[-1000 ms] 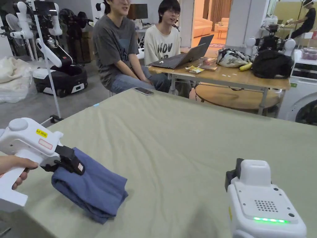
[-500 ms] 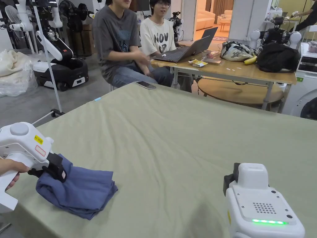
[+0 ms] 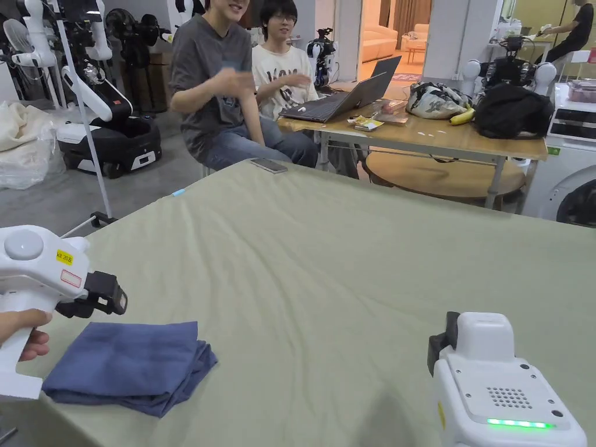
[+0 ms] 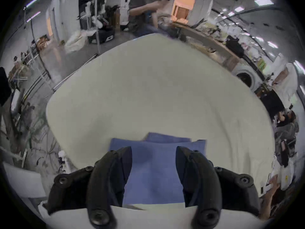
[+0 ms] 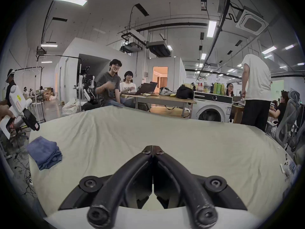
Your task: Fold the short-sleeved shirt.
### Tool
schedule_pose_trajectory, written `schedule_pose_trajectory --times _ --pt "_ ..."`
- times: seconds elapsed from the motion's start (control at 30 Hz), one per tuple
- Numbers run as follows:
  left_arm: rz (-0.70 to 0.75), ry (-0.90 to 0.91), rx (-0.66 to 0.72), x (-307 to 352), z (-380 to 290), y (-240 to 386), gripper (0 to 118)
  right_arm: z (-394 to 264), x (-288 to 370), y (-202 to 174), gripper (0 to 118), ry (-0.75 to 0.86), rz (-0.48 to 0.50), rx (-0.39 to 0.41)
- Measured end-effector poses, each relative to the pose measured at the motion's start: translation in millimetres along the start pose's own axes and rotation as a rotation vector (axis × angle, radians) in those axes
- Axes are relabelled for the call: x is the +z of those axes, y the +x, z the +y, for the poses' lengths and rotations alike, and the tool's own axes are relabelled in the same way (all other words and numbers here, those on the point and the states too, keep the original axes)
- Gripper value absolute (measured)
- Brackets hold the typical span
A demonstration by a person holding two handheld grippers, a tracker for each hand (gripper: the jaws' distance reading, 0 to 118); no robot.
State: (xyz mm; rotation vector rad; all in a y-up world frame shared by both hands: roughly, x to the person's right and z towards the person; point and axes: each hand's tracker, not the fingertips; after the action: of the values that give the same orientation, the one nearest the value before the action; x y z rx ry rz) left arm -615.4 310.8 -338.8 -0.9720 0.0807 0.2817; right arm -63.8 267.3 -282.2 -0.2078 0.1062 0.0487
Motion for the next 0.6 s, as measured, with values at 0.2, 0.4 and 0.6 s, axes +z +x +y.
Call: schedule_pose_trajectory --times 0.2,0.4,0.6 --pt "-0.14 0.139 -0.075 -14.9 -41.7 79.5 54 -1.1 10.6 32.9 0 -0.005 -0.05 -0.012" --pt "-0.206 0.262 -0.21 -30.6 -93.0 192.6 54 -8.8 27.8 78.9 0 -0.031 -0.142 -0.027" --pt "-0.268 0.441 -0.386 -34.7 -128.2 299.9 54 -12.0 46.3 123.1 0 -0.048 -0.221 -0.067"
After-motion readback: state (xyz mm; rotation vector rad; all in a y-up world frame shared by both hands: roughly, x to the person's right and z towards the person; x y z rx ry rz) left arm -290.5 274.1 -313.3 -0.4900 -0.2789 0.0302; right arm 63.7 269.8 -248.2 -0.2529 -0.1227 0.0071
